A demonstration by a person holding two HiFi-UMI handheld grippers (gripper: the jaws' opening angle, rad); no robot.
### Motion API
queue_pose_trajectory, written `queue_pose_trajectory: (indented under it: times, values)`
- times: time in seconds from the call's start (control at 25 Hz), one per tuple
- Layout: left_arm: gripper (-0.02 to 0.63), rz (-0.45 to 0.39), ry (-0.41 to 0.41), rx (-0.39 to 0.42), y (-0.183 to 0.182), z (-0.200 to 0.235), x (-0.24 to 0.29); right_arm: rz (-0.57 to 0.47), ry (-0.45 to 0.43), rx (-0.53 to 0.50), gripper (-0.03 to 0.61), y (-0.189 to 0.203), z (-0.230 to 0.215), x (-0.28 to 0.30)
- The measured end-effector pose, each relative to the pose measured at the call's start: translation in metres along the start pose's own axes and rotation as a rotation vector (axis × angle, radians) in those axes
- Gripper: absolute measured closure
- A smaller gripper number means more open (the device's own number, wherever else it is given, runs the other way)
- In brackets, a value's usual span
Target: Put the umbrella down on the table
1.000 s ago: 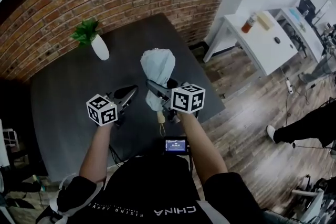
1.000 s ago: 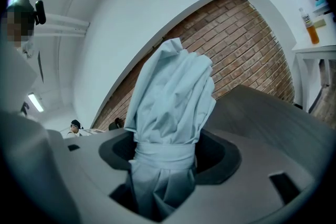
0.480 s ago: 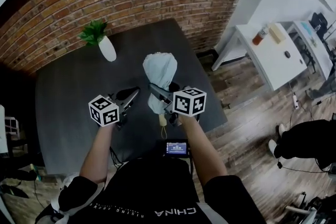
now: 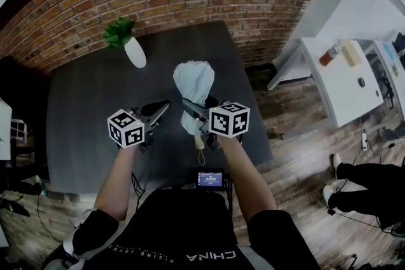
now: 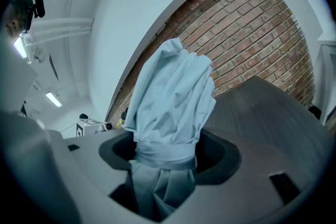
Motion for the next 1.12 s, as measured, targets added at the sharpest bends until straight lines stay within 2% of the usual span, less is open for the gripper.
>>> queue_pose_trajectory:
  times: [0.28,0.52,0.92,1.12]
  values:
    - [0.611,0.033,-0.074,0.02,-0.007,0.003,0.001,0.09,-0.029,-0.078,0.275,-0.015,-0.013,0.015]
    - [0.611,0.053,-0.098,0.033,-0.008,0.027,-0.001,0.16,-0.03,-0.104,0.275,-0.019,-0.023,0.047]
    - [0.611,0.062,-0.081,-0.035,0.013,0.077,0.021,0.344,0.052,-0.203,0.275,-0.02,-0.059,0.099]
    - [0.611,0.032,-0.086,-0.097,0.021,0.098,0.034,0.442,0.064,-0.275,0.275,-0.022,-0.075,0.12]
Point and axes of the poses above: the fingertips, and each gripper's own axes: x forward along the fingers, z to its left, y out of its underside, the point moved 6 cm from there along -x, backward along the fingers, and after that the axes turned 6 degrees about x, right-handed, at the moved point
